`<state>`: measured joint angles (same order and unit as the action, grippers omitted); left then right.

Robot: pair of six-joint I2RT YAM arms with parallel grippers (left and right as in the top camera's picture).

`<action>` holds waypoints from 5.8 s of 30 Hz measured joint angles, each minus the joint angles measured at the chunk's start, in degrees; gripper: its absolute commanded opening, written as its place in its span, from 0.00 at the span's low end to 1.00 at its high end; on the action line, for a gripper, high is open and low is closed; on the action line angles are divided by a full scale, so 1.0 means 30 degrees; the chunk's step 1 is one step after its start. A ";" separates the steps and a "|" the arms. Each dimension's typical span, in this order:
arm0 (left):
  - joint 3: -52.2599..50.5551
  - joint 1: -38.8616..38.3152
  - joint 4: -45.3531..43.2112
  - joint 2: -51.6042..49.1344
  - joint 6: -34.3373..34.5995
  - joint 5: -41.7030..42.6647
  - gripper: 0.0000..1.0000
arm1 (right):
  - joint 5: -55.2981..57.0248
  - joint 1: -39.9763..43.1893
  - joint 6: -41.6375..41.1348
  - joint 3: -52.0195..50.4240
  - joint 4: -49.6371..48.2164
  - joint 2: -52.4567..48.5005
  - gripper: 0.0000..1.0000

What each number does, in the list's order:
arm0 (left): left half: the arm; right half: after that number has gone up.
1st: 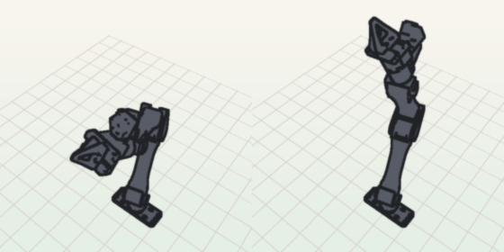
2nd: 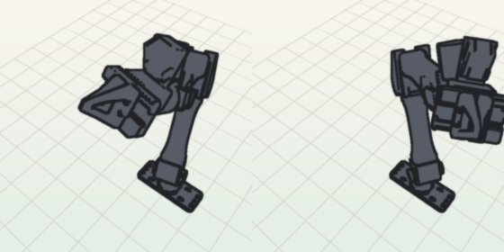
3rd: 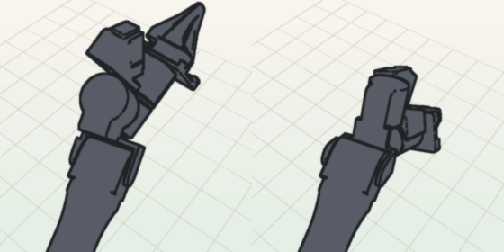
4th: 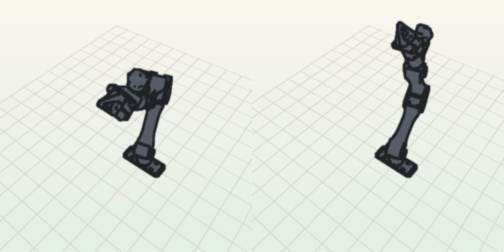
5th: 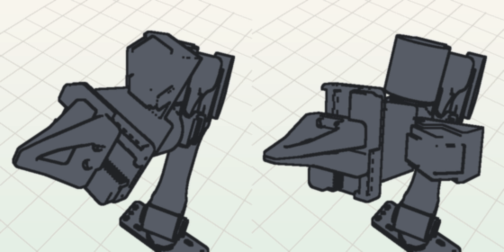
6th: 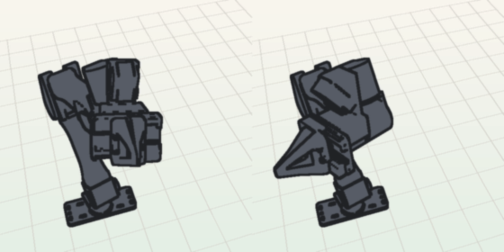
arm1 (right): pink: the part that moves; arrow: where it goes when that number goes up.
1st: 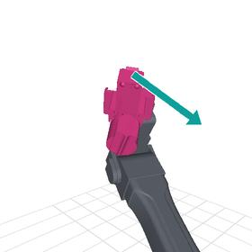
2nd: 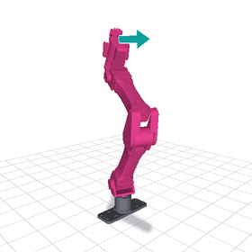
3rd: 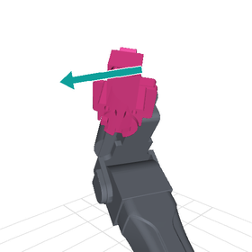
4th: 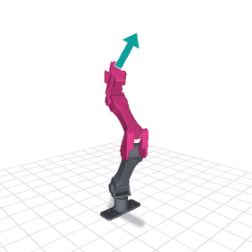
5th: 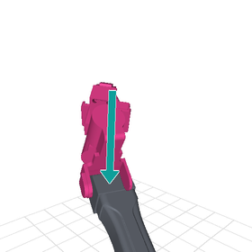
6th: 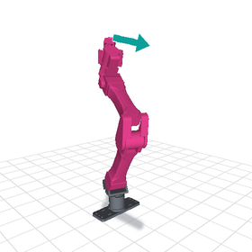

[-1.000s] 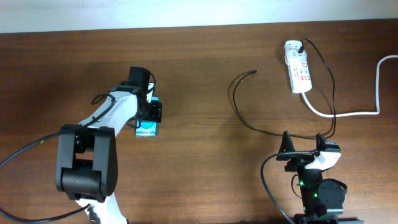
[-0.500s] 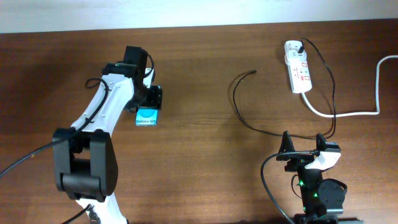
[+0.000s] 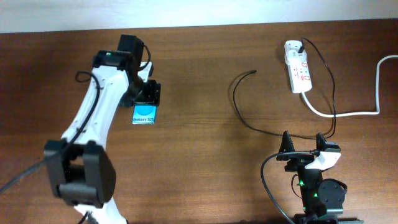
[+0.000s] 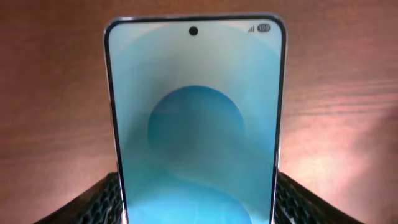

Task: Plug charger to phone and switch on socket
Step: 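Lift the phone upright with the left gripper, then swing the right gripper toward the phone held by the left gripper, then close the right gripper on the phone's side edge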

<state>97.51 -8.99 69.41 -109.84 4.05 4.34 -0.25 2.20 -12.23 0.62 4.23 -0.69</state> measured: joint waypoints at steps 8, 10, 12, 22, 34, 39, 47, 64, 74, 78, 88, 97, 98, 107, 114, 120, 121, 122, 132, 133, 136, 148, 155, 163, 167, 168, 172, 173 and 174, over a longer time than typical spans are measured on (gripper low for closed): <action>0.0109 0.0000 0.2361 0.4364 0.0000 0.1406 0.39 | 0.0000 0.0000 0.0000 0.0000 0.0000 0.0000 0.98; 0.0109 0.0000 0.2805 0.4976 0.0000 0.2441 0.40 | 0.0000 0.0000 -0.0007 0.0000 0.0000 0.0000 0.98; 0.0109 0.0000 0.3104 0.5559 0.0007 0.3075 0.38 | 0.0000 0.0000 -0.0007 0.0000 0.0000 0.0000 0.98; 0.0109 0.0000 0.3235 0.6011 0.0925 0.6499 0.35 | 0.0000 0.0000 0.0000 0.0000 0.0000 0.0000 0.98; 0.0109 0.0000 0.3228 0.6011 0.5690 0.6586 0.35 | 0.0007 0.0000 0.0000 0.0000 0.0007 0.0000 0.98; 0.0109 0.0000 0.3045 0.6011 0.7184 0.6630 0.34 | 0.0000 0.0000 0.0000 0.0000 0.0007 0.0000 0.98; 0.0109 0.0000 0.3075 0.6011 0.9253 0.6637 0.34 | 0.0168 0.0000 0.0000 0.0000 -0.0160 0.0000 0.98; 0.0109 0.0000 0.1246 0.6011 1.1285 0.5355 0.34 | -1.8957 0.0000 -1.2539 0.0000 -0.0423 0.0000 0.98; 0.0109 0.0000 0.1049 0.6011 1.3202 0.4969 0.34 | -2.1864 0.0000 -1.5475 0.0000 -0.0437 0.0000 0.98; 0.0109 0.0000 0.0780 0.6011 1.3988 0.4962 0.34 | -2.1872 0.0000 -1.6298 -0.0007 -0.1647 0.0000 0.98; 0.0109 0.0000 0.0699 0.6011 1.4600 0.4911 0.34 | -1.9482 0.0000 -1.8520 -0.0007 -0.4794 -0.0022 0.98; 0.0109 0.0000 0.0743 0.6011 1.4600 0.4889 0.37 | -1.8564 0.0000 -1.8418 0.4539 -0.0794 -0.4044 0.98; 0.0109 0.0000 0.0801 0.6018 1.4600 0.4889 0.37 | -1.8535 0.0000 -1.7733 0.5399 -0.0007 -0.5246 0.98; 0.0109 0.0000 0.0787 0.6047 1.4600 0.4911 0.38 | -1.7333 -0.1370 -1.1650 1.0907 0.3286 -1.2743 0.98; 0.0109 0.0000 0.0772 0.6047 1.4600 0.4896 0.39 | -1.1307 -0.9041 -1.0848 1.1358 -0.2878 -1.6764 0.98; 0.0146 0.0000 0.0780 0.6047 1.4600 0.4881 0.39 | -0.7344 -1.2874 -1.1672 1.1468 -1.0593 -2.1609 0.95; 0.0146 0.0000 0.0758 0.6047 1.4600 0.4874 0.39 | -0.6885 -1.3231 -1.1876 1.1438 -1.1701 -2.2418 0.93; 0.0146 0.0000 0.0772 0.6047 1.4600 0.4903 0.39 | -0.6484 -1.3551 -1.2007 1.1402 -1.3034 -2.3212 0.92; 0.0153 0.0000 0.0692 0.6047 1.4600 0.4903 0.38 | 0.0124 -1.6772 -1.2998 1.1453 -1.6232 -2.5791 0.88; 0.0153 0.0000 0.0692 0.6047 1.4608 0.4903 0.38 | 0.0729 -1.6823 -1.3012 1.1482 -1.6232 -2.5791 0.88; 0.0153 0.0000 0.0692 0.6047 1.4608 0.4765 0.39 | 0.1559 -1.6830 -1.3427 1.2575 -1.6262 -2.6279 0.86; 0.0153 0.0000 0.0670 0.6047 1.4608 0.4692 0.38 | 0.1355 -1.6874 -1.4258 1.4185 -1.6225 -2.8582 0.74; 0.0153 0.0000 0.0663 0.6047 1.4608 0.4685 0.38 | 0.1355 -1.6910 -1.5169 1.4185 -1.6451 -2.8851 0.71; 0.0153 0.0000 0.0663 0.6047 1.4600 0.4539 0.38 | 0.1355 -1.7019 -1.5511 1.4200 -1.6640 -2.8866 0.71; 0.0153 0.0000 0.0663 0.6047 1.4600 0.4539 0.38 | 0.1668 -1.7522 -1.5511 1.4243 -1.6640 -2.8866 0.71; 0.0153 0.0000 0.0663 0.6047 1.4600 0.4539 0.37 | 0.1734 -1.7558 -1.5497 1.4243 -1.6648 -2.8866 0.71; 0.0153 0.0000 0.0670 0.6047 1.4608 0.4539 0.37 | 0.1807 -1.7573 -1.5504 1.4316 -1.6640 -2.8866 0.69; 0.0153 0.0000 0.0663 0.6047 1.4608 0.4539 0.37 | 0.1880 -1.7573 -1.5511 1.4360 -1.6640 -2.8866 0.69; 0.0153 0.0000 0.0663 0.6047 1.4600 0.4539 0.37 | 0.2033 -1.7573 -1.5518 1.4375 -1.6648 -2.8902 0.68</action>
<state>97.97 -8.99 71.40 -91.70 47.86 17.96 5.85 -50.52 -58.78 43.75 -45.71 -87.39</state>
